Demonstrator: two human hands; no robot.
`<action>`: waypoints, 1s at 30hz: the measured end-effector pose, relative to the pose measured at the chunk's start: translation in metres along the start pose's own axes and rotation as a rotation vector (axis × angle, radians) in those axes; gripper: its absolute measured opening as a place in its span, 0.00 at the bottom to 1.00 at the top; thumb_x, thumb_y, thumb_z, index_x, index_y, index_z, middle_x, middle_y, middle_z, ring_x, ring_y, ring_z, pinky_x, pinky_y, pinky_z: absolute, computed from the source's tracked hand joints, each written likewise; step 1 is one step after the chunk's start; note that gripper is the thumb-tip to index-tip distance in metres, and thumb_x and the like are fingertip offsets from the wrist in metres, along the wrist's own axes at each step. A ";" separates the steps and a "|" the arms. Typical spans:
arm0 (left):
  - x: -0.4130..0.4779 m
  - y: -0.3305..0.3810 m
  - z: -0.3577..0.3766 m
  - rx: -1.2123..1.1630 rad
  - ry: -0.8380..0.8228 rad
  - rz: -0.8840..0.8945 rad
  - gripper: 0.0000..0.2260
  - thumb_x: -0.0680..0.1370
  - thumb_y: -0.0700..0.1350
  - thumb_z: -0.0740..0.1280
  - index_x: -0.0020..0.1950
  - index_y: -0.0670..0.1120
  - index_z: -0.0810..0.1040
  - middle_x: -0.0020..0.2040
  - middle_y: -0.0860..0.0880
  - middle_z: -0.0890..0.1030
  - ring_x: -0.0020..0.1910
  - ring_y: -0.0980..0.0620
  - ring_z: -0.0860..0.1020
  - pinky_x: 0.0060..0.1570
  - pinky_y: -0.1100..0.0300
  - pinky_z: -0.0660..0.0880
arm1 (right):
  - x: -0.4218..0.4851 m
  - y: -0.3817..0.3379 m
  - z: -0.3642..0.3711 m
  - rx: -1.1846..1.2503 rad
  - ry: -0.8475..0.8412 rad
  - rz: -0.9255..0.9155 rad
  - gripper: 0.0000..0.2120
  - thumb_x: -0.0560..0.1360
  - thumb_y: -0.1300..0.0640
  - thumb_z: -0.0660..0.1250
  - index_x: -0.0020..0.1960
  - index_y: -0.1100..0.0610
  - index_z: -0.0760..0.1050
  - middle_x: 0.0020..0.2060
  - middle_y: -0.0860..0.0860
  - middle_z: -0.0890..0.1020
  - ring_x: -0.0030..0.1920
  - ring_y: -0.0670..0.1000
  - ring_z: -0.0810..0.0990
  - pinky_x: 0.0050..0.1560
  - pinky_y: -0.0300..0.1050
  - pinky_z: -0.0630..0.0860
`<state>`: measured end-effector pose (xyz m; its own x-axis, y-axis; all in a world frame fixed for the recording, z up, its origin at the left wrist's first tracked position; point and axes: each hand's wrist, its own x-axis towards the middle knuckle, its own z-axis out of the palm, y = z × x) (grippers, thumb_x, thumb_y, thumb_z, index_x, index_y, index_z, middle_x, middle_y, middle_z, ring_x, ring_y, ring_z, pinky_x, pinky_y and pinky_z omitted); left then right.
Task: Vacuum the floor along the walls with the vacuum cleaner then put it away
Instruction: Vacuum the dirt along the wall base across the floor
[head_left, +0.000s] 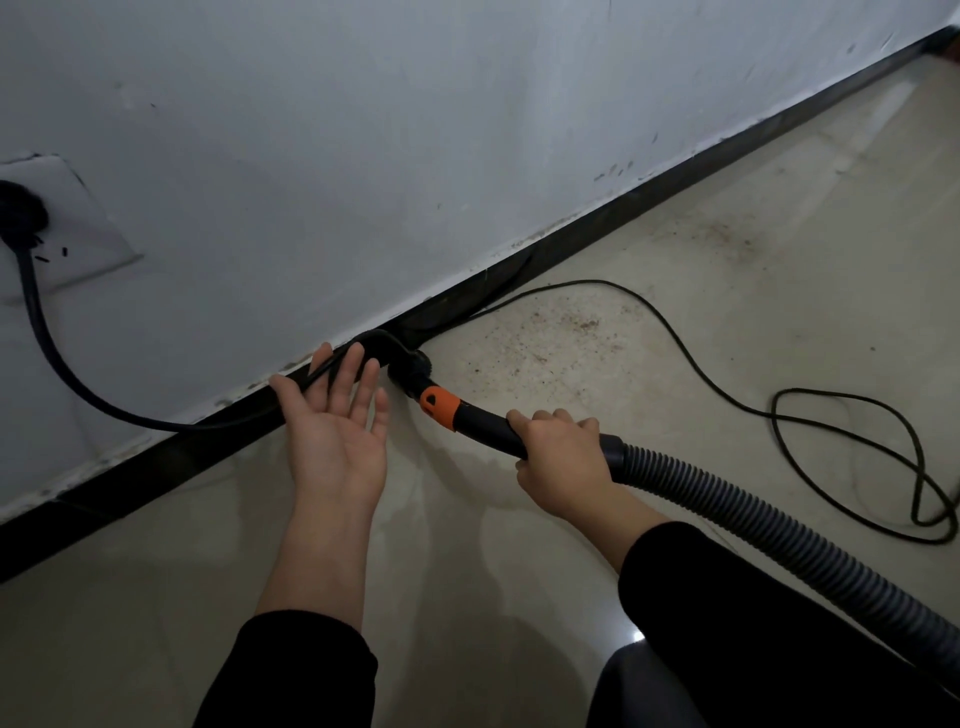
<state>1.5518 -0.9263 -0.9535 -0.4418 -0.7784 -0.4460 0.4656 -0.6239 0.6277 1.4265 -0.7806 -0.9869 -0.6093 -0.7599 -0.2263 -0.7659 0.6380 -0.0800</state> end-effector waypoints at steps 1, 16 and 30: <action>0.001 0.002 0.000 -0.011 -0.007 -0.004 0.23 0.81 0.64 0.49 0.56 0.55 0.80 0.53 0.54 0.85 0.55 0.55 0.82 0.51 0.60 0.75 | 0.002 -0.002 0.001 0.005 0.003 0.004 0.15 0.74 0.58 0.63 0.61 0.52 0.67 0.50 0.52 0.76 0.53 0.56 0.72 0.53 0.54 0.64; 0.010 0.013 0.007 -0.073 -0.074 -0.054 0.20 0.82 0.61 0.51 0.55 0.53 0.80 0.54 0.52 0.85 0.56 0.53 0.82 0.49 0.60 0.76 | 0.012 0.008 0.008 0.030 0.011 0.036 0.16 0.73 0.59 0.62 0.60 0.51 0.67 0.49 0.51 0.76 0.52 0.56 0.72 0.52 0.53 0.63; 0.009 0.018 0.003 -0.087 -0.048 -0.043 0.21 0.82 0.61 0.51 0.56 0.53 0.80 0.54 0.52 0.85 0.55 0.53 0.82 0.48 0.60 0.76 | 0.012 0.013 0.002 0.101 0.008 0.022 0.10 0.74 0.58 0.63 0.54 0.50 0.68 0.40 0.49 0.71 0.48 0.55 0.72 0.49 0.52 0.63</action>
<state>1.5541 -0.9449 -0.9444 -0.4983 -0.7478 -0.4387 0.5094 -0.6620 0.5498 1.4094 -0.7809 -0.9923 -0.6276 -0.7463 -0.2216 -0.7279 0.6635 -0.1730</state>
